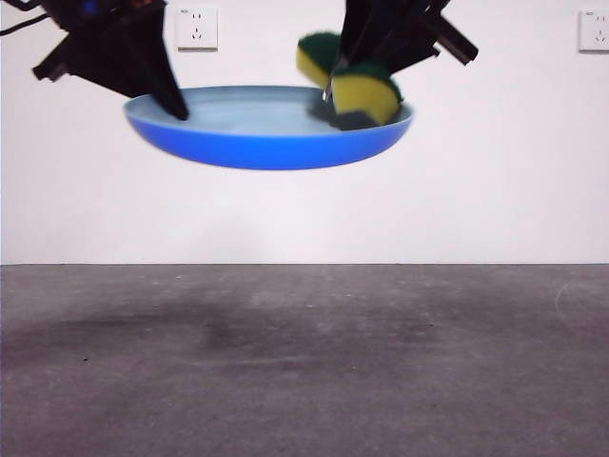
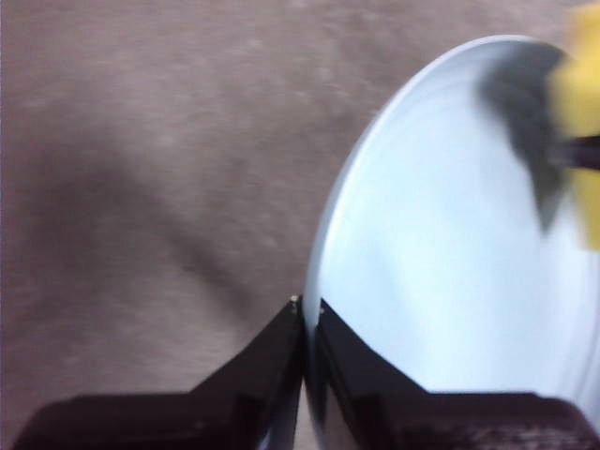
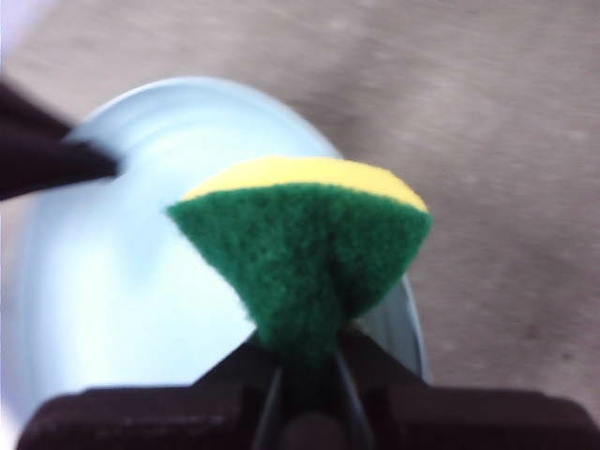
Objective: Pick up the plate,pick up the cloth,clean the plate with the cloth
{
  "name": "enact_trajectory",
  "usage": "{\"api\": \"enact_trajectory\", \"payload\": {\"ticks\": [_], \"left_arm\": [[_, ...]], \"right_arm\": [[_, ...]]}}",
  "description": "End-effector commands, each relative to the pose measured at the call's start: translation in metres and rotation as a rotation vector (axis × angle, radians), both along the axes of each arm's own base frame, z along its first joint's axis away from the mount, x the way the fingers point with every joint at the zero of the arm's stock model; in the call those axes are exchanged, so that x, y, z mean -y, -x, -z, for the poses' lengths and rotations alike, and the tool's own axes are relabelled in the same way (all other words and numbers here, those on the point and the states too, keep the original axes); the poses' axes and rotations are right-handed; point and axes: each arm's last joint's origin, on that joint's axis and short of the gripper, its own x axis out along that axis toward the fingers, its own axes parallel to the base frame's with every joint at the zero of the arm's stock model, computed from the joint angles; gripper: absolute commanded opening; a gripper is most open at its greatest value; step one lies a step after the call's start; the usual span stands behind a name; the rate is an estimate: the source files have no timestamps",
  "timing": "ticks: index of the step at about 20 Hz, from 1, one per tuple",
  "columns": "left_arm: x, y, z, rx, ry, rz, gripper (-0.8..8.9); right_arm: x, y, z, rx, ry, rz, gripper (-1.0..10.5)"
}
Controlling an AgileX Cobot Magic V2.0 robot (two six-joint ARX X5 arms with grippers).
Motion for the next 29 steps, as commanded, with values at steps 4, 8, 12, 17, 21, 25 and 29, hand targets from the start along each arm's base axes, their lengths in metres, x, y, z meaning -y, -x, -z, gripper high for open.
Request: {"api": "enact_trajectory", "payload": {"ticks": [4,8,12,17,21,25,29], "left_arm": [[0.02,0.007,0.0,-0.003,0.051,0.063,-0.09],[0.024,0.005,-0.004,0.032,0.09,0.068,-0.09],[0.02,-0.002,-0.009,0.064,0.14,0.027,-0.09],[0.013,-0.008,-0.013,0.087,0.181,-0.021,-0.09],[0.009,-0.006,-0.008,0.034,0.15,-0.025,-0.09],[0.009,-0.002,-0.004,-0.011,0.14,0.03,-0.09],[0.011,0.001,-0.004,-0.048,0.192,0.106,-0.09]], "right_arm": [[-0.029,-0.004,0.015,0.015,-0.021,-0.021,-0.2],[-0.045,0.007,0.02,-0.042,-0.047,-0.078,-0.2],[-0.047,0.023,0.029,-0.126,0.055,-0.138,-0.2],[-0.032,0.035,0.041,-0.207,0.314,-0.09,-0.2],[-0.019,0.03,0.039,0.007,0.597,0.174,-0.2],[-0.02,0.021,0.034,0.131,0.603,0.286,-0.2],[-0.029,0.011,0.026,0.196,0.434,0.294,-0.2]]}}
